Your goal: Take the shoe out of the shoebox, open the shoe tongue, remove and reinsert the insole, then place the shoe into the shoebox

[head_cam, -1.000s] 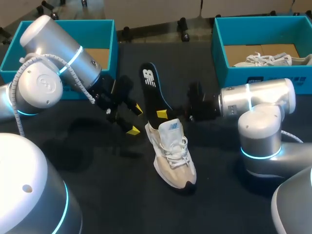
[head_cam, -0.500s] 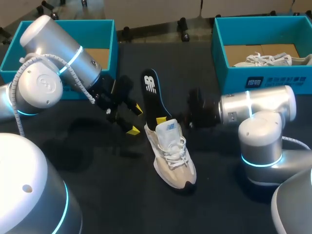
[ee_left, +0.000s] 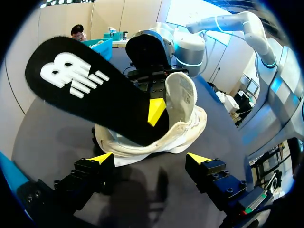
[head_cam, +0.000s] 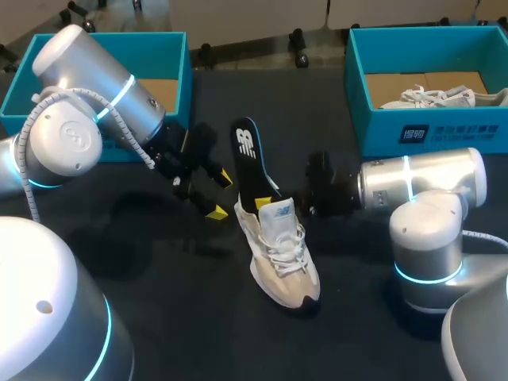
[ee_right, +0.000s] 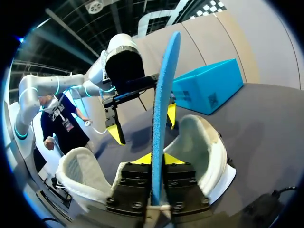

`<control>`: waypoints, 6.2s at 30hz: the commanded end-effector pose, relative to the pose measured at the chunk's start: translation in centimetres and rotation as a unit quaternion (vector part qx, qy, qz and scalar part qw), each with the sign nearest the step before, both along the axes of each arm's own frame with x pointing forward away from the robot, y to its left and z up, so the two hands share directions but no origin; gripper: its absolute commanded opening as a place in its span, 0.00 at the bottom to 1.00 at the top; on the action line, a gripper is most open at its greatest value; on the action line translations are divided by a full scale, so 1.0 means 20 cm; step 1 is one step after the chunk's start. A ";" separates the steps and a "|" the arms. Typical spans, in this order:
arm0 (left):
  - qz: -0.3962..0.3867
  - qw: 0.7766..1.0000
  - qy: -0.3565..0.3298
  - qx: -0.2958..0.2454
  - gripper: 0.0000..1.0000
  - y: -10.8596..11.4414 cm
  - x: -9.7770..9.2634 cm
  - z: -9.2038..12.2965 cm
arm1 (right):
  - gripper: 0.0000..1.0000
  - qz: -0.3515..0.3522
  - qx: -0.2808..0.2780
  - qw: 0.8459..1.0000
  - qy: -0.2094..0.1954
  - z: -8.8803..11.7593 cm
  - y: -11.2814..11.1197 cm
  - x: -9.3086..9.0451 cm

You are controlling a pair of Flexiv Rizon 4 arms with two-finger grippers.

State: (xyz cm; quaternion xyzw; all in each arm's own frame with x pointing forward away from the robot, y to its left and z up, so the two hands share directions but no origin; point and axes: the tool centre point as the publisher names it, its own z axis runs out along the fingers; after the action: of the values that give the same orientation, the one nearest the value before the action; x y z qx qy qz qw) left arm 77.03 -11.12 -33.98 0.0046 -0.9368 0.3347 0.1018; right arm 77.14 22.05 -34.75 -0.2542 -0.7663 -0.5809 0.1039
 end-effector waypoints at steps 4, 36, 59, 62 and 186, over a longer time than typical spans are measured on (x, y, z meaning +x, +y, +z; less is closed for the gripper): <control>0.000 1.000 0.000 0.002 1.00 0.00 0.00 0.00 | 0.27 0.002 -0.009 1.000 -0.004 0.04 0.00 0.02; 0.000 1.000 0.000 0.002 1.00 0.00 0.00 0.00 | 0.00 0.049 0.040 0.998 0.013 -0.03 -0.01 0.03; 0.000 1.000 0.000 0.002 1.00 0.00 0.00 0.00 | 0.39 0.053 0.004 0.999 -0.001 0.08 -0.01 0.11; 0.000 1.000 0.000 0.002 1.00 0.00 0.00 0.00 | 0.37 0.061 0.006 0.998 -0.001 0.08 -0.01 0.13; 0.000 1.000 0.000 0.002 1.00 0.00 0.00 0.00 | 0.26 0.118 -0.029 0.983 0.139 0.01 -0.06 -0.02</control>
State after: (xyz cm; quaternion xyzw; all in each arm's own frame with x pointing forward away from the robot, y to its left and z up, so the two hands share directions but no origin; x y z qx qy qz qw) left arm 77.03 -11.12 -33.97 0.0046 -0.9368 0.3346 0.1018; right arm 76.87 20.93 -35.10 -0.2417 -0.7824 -0.5037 0.2753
